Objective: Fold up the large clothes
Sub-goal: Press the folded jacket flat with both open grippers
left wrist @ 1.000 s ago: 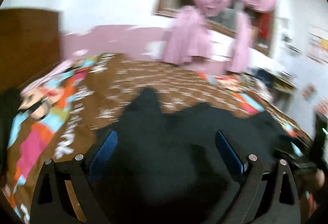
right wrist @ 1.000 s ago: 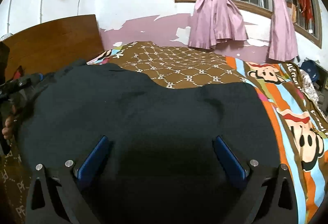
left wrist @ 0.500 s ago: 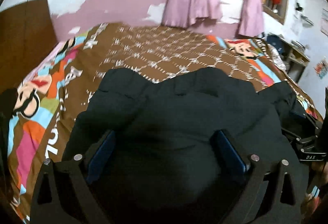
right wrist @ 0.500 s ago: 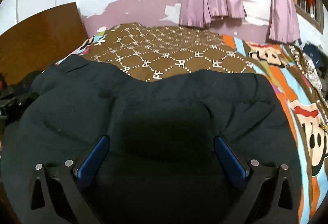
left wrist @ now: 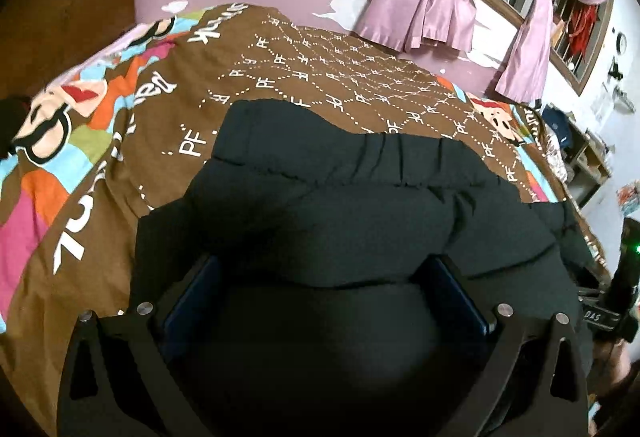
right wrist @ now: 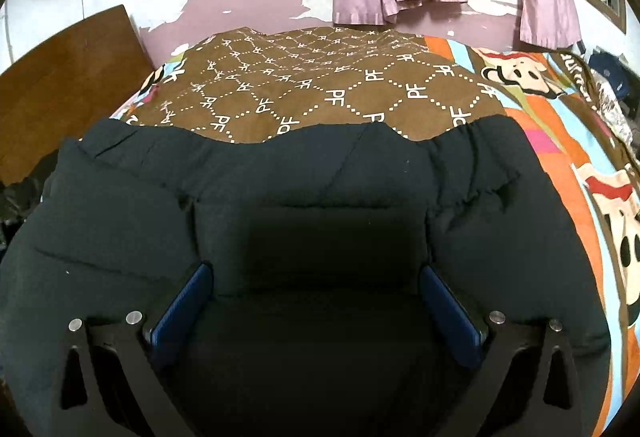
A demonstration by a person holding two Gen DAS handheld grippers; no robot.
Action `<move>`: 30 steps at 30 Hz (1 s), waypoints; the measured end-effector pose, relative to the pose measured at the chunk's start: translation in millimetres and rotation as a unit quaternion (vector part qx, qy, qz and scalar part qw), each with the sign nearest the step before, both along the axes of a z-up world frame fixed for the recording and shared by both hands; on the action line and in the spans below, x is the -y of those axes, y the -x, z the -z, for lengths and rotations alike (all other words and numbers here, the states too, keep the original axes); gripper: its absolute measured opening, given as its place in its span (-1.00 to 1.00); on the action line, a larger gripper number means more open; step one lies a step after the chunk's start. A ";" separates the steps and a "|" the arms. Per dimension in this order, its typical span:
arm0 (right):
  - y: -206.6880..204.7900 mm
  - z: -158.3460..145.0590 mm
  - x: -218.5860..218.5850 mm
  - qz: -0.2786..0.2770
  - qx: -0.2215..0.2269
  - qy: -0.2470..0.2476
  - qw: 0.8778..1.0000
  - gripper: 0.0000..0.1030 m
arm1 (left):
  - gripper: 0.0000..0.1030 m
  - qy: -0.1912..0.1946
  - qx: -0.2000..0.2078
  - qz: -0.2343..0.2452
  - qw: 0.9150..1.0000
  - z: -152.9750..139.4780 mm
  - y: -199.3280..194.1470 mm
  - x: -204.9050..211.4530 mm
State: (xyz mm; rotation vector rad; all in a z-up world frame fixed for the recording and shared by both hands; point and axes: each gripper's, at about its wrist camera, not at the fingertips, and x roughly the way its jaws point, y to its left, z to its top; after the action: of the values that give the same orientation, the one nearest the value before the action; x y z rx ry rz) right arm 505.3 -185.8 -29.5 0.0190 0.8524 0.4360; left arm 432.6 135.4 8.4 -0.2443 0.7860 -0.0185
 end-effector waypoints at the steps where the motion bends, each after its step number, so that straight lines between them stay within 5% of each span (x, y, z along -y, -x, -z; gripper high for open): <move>1: -0.2 0.8 -0.1 -0.001 -0.001 -0.002 1.000 1.00 | 0.99 -0.001 0.003 -0.001 1.000 0.6 2.8 1.4; 30: 7.6 4.9 0.8 -0.001 0.009 0.003 1.000 1.00 | 0.99 0.008 0.018 -0.003 1.000 8.4 10.1 4.0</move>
State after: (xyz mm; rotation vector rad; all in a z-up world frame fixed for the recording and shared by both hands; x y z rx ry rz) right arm 497.7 -186.6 -34.4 0.0088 0.8352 0.4354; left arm 422.5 131.4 0.1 -0.2599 0.7501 -0.0233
